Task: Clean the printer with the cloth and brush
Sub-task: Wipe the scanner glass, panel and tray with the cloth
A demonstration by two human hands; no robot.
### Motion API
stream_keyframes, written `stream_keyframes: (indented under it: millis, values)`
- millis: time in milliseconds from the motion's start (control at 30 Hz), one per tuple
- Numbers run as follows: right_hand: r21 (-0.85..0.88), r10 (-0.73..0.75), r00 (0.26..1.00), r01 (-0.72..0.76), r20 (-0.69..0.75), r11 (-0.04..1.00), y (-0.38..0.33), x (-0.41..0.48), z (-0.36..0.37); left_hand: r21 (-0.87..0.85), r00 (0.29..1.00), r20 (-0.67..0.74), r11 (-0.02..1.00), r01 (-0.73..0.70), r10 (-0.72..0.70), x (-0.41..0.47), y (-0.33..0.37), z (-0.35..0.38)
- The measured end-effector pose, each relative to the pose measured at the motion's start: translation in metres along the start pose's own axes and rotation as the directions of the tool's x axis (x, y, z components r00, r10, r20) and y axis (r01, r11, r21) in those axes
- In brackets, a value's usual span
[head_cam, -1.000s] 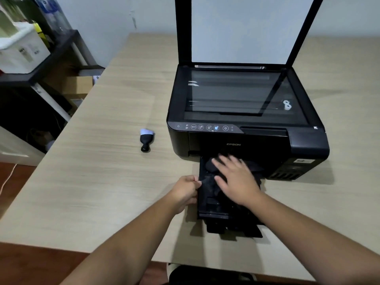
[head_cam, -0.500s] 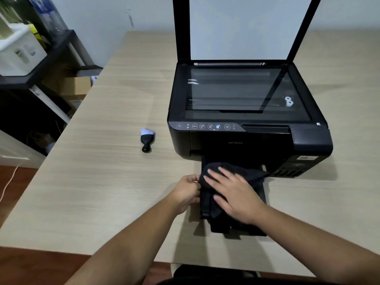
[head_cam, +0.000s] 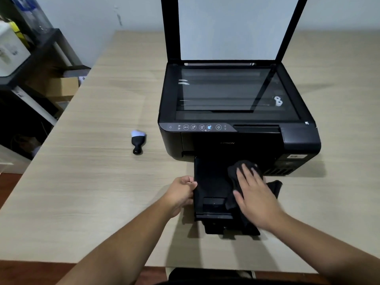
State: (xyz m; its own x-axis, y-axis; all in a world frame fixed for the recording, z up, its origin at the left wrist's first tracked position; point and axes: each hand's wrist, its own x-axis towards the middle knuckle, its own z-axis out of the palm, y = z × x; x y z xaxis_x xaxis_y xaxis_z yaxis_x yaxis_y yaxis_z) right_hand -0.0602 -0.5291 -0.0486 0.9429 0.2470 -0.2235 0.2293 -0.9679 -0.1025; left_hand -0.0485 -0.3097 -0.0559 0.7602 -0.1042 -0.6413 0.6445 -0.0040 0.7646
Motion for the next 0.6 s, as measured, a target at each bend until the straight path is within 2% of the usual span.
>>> stream_keyframes:
  millis: [67,167,333,433,533,600]
  values:
    - [-0.043,-0.070,0.997,0.069,-0.014,0.997,0.001,-0.023,0.005,-0.007,1.000,0.002,1.000,0.002,-0.002,-0.001,0.000,-0.001]
    - [-0.085,-0.049,0.997,0.044,-0.067,0.995,0.004,0.002,0.002,-0.008,1.000,0.010,1.000,-0.003,0.003,-0.001,0.000,0.001]
    - [-0.029,0.260,0.962,-0.263,-0.088,0.964,-0.011,0.068,-0.018,-0.022,1.000,-0.003,1.000,-0.013,0.013,-0.005,0.000,0.004]
    - [0.022,0.328,0.936,-0.328,-0.127,0.944,-0.017,0.070,-0.017,-0.028,1.000,0.016,1.000,0.000,0.000,-0.006,0.000,0.003]
    - [0.063,0.253,0.947,-0.245,-0.198,0.967,-0.018,0.068,-0.012,-0.056,0.997,0.073,0.998,0.027,-0.023,-0.008,-0.002,-0.002]
    - [0.018,0.067,0.974,-0.064,-0.215,0.998,-0.031,0.066,-0.010,-0.100,0.992,0.120,0.994,0.051,-0.039,-0.012,-0.006,-0.006]
